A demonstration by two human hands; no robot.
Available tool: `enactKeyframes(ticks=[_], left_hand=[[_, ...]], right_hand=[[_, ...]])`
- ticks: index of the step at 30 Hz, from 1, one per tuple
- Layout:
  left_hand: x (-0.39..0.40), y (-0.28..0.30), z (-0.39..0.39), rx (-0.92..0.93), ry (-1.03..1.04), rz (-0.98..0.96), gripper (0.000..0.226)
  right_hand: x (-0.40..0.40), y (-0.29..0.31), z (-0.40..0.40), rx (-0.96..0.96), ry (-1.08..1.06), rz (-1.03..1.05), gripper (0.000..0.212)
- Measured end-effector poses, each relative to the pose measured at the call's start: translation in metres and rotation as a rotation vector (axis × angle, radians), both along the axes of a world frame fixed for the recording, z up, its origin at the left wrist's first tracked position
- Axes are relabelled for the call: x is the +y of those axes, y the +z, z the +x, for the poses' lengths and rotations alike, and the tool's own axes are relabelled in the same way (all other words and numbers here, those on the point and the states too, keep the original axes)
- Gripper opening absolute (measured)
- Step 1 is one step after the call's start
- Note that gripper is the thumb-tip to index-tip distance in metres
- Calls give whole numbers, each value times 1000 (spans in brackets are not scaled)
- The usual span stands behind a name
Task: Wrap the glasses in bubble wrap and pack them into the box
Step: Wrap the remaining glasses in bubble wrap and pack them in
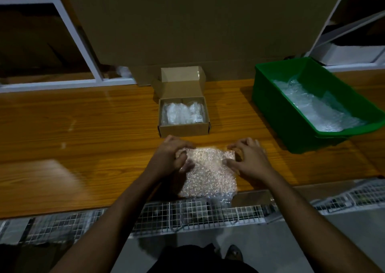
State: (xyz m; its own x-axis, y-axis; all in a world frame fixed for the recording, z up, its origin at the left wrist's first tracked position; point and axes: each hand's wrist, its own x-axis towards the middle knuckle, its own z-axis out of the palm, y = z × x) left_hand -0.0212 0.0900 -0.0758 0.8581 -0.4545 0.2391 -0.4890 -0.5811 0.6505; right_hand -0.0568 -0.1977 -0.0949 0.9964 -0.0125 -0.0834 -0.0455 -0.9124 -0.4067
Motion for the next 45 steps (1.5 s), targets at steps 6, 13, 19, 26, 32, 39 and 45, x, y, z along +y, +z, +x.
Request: enactKeyframes(ticks=[6, 13, 19, 26, 32, 39, 45], left_hand=[[-20, -5, 22, 180, -12, 229, 78], [-9, 6, 15, 696, 104, -447, 64], [-9, 4, 1, 796, 177, -784, 19], [13, 9, 6, 685, 285, -733, 21], [29, 39, 1, 582, 153, -645, 32], [43, 59, -1, 335, 38, -638, 36], [50, 45, -4, 303, 48, -526, 42]], right_hand=[[-1, 16, 9, 39, 94, 482, 22], [0, 44, 5, 22, 171, 945, 11], [16, 38, 1, 188, -51, 1437, 29], [33, 24, 2, 330, -82, 1208, 38], [36, 54, 13, 189, 69, 1085, 25], [35, 62, 18, 27, 117, 1239, 22], [42, 53, 21, 53, 110, 1223, 51]])
